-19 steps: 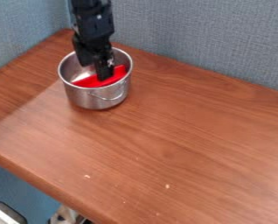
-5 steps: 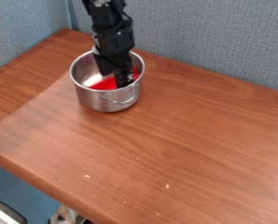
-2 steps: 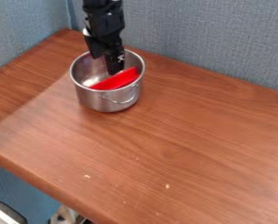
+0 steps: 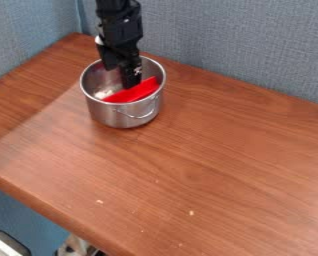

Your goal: Put the red object in the metal pot

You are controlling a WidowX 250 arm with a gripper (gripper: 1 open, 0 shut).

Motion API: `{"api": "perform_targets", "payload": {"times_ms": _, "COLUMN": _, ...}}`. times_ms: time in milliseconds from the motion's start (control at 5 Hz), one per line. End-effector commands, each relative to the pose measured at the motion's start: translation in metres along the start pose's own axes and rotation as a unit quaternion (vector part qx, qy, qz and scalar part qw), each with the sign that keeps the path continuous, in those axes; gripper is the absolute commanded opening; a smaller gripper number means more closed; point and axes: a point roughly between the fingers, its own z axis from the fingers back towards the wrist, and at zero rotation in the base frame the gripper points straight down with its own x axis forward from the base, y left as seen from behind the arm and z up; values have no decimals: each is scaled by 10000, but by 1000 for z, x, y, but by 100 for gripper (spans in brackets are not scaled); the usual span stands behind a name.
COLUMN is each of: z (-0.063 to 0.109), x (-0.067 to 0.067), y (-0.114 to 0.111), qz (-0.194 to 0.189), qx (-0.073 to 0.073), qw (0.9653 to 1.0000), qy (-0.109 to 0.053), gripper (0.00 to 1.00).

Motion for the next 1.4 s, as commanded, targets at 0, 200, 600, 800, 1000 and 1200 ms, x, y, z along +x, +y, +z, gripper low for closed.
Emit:
{"api": "perform_targets", "payload": {"times_ms": 0, "z": 20, "x": 11, "y": 2, "qz": 27, "qx": 232, "qw": 9997, "qy": -71, "gripper": 100}}
{"api": "perform_targets", "payload": {"times_ms": 200, "z": 24, "x": 20, "y": -2, "qz": -232, "qx": 217, "qw": 9995, "qy": -42, "gripper": 100}}
{"api": "perform_targets", "payload": {"times_ms": 600, "z": 30, "x": 38, "y": -12, "qz": -725, "qx": 117, "qw": 9973, "qy": -86, "gripper": 100}}
{"api": "perform_targets", "payload": {"times_ms": 800, "z": 18, "x": 32, "y": -7, "qz": -931, "qx": -7, "qw": 9956, "qy": -76, "gripper": 100}}
{"api": "perform_targets", "payload": {"times_ms": 1000, "z": 10, "x": 25, "y": -2, "qz": -1168, "qx": -79, "qw": 9931, "qy": -24, "gripper": 100}}
{"api": "perform_targets", "payload": {"times_ms": 1200, "z": 8, "x": 28, "y": 4, "qz": -1084, "qx": -142, "qw": 9940, "qy": 27, "gripper": 100}}
